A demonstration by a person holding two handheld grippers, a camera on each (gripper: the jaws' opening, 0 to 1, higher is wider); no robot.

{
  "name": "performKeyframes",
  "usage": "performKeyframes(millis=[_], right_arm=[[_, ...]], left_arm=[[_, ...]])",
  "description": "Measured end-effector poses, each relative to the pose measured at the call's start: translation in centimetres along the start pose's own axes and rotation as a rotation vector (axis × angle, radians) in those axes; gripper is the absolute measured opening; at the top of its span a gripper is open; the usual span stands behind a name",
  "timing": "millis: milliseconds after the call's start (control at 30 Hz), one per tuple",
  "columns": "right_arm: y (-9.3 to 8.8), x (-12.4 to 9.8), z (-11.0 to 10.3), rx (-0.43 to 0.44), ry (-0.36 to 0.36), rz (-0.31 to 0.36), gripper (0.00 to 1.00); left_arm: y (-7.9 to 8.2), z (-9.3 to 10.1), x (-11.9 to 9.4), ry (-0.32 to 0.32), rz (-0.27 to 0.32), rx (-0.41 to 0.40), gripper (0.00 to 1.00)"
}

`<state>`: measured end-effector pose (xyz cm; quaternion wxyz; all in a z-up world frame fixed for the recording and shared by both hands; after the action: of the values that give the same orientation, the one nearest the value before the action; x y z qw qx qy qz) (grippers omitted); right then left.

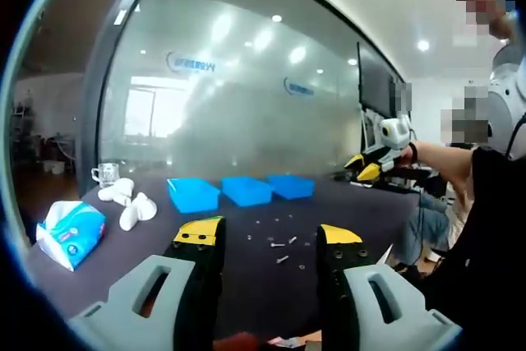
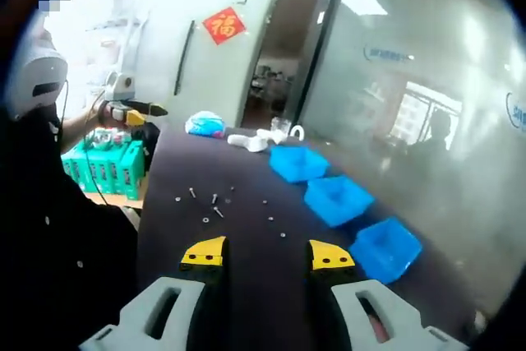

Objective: Sort the screws, nuts, and washers into the corresponding bins

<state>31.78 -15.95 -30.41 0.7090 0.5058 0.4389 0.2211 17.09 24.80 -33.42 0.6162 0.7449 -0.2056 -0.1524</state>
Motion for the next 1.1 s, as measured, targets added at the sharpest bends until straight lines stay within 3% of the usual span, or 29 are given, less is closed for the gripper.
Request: performKeyframes(millis=[300, 633, 1100], right_arm=[[0.9, 1.2, -1.0, -0.133, 0.085, -0.04, 0.35], [1.6, 3.0, -1.4, -0.173, 0.15, -0.093, 0.36], [2.2, 9.0, -2.6, -0.224, 0.266, -0.231, 0.29]], left_arm=[[-0.2, -0.3, -0.3, 0.009, 0.001, -0.011, 0.38], [-0.6, -0.6, -0.6, 0.02, -0.004, -0.021, 0.38], [-1.0, -0.3, -1.0, 0.036, -0.013, -0.031, 0.38]])
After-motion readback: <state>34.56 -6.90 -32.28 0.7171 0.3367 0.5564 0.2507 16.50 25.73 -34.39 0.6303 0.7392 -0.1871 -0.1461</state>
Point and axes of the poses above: the point that each gripper's makers call its tool centre point, and the gripper's own axes: x roughly forward along the fingers, z roughly to its right, y roughly out of its top, the point moved 8 cm from there along -x, roughly backward along the fingers, and after that the axes turned 14 degrees about x, right-handed, at the moved point
